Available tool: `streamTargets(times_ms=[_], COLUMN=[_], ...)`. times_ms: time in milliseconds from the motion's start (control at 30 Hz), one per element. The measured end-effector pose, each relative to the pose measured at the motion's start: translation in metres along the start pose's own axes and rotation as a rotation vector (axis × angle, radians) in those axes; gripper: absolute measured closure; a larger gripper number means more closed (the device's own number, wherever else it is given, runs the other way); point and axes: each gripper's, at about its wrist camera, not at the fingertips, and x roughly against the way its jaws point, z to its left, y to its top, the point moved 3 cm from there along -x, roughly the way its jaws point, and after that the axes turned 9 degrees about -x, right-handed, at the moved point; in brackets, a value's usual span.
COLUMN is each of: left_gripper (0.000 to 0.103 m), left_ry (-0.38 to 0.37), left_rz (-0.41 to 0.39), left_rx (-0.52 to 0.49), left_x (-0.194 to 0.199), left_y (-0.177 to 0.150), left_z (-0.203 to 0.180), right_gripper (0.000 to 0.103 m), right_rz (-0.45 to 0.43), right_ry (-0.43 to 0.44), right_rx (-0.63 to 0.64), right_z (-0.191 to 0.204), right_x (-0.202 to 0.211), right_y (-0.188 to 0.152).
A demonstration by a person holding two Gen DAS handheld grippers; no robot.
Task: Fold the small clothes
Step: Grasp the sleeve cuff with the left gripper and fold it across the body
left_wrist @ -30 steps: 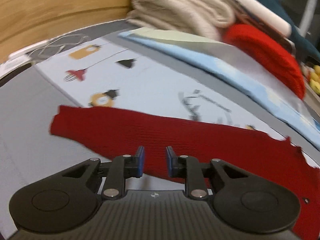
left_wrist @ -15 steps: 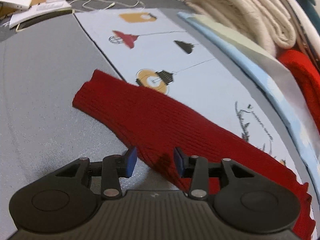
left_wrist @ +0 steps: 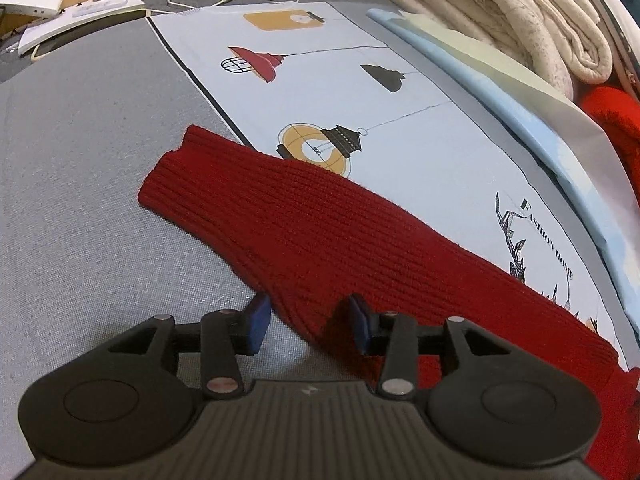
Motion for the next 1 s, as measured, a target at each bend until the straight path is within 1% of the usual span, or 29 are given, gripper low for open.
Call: streamTargets(times_ms=[167, 267, 300, 333, 367, 433, 467, 533, 567, 633, 700, 733, 833, 867, 933, 967, 1000], left_gripper=[0.057, 0.084, 0.089, 0.090, 0.091, 0.092, 0.092, 0.093, 0.093, 0.094, 0.094, 0.094, 0.094, 0.092, 0.090, 0.088, 0.088], left_ry=[0.010, 0.028, 0.028, 0.034, 0.044, 0.064, 0.058, 0.014, -0.020, -0.134, -0.247, -0.315, -0.558, -0.645, -0.818, -0.866, -0.858], left_rz=[-0.004, -0.020, -0.027, -0.038, -0.056, -0.118, -0.151, -0.223, -0.252, -0.288, -0.304, -0.301, -0.260, -0.227, -0.116, -0.091, -0.106], left_rx=[0.005, -0.003, 0.008, 0.018, 0.013, -0.040, -0.069, -0.134, -0.164, -0.216, -0.270, -0.295, -0.390, -0.433, -0.516, -0.551, -0.572], left_x=[0.000, 0.001, 0.002, 0.005, 0.010, 0.025, 0.034, 0.054, 0.065, 0.087, 0.107, 0.117, 0.145, 0.153, 0.158, 0.159, 0.161], left_y=[0.000, 0.000, 0.001, 0.001, 0.002, 0.005, 0.007, 0.008, 0.006, -0.004, -0.019, -0.030, -0.070, -0.085, -0.112, -0.120, -0.124], left_z=[-0.001, -0.002, -0.001, -0.002, -0.007, -0.025, -0.035, -0.064, -0.082, -0.122, -0.162, -0.185, -0.251, -0.273, -0.306, -0.314, -0.316], right_gripper=[0.062, 0.062, 0.062, 0.062, 0.062, 0.062, 0.062, 0.062, 0.062, 0.062, 0.062, 0.062, 0.062, 0.062, 0.062, 0.062, 0.062], right_rz=[0.005, 0.007, 0.007, 0.007, 0.005, 0.000, -0.003, -0.010, -0.014, -0.022, -0.029, -0.033, -0.042, -0.042, -0.037, -0.033, -0.028], right_ry=[-0.002, -0.003, -0.004, -0.005, -0.006, -0.006, -0.008, -0.013, -0.017, -0.032, -0.050, -0.058, -0.087, -0.097, -0.119, -0.127, -0.133], right_rx=[-0.005, -0.005, -0.005, -0.007, -0.009, -0.013, -0.016, -0.023, -0.030, -0.046, -0.069, -0.081, -0.120, -0.133, -0.167, -0.188, -0.215], right_z=[-0.001, -0.001, -0.001, -0.002, -0.002, -0.005, -0.006, -0.011, -0.015, -0.023, -0.033, -0.037, -0.053, -0.059, -0.070, -0.075, -0.081], right_x=[-0.002, -0.004, -0.004, -0.004, -0.003, -0.002, -0.001, 0.001, 0.001, 0.002, 0.003, 0.003, 0.003, 0.001, -0.001, -0.003, -0.005], right_y=[0.001, 0.000, 0.000, 0.001, 0.002, 0.003, 0.003, 0.005, 0.007, 0.009, 0.012, 0.013, 0.016, 0.017, 0.018, 0.018, 0.019])
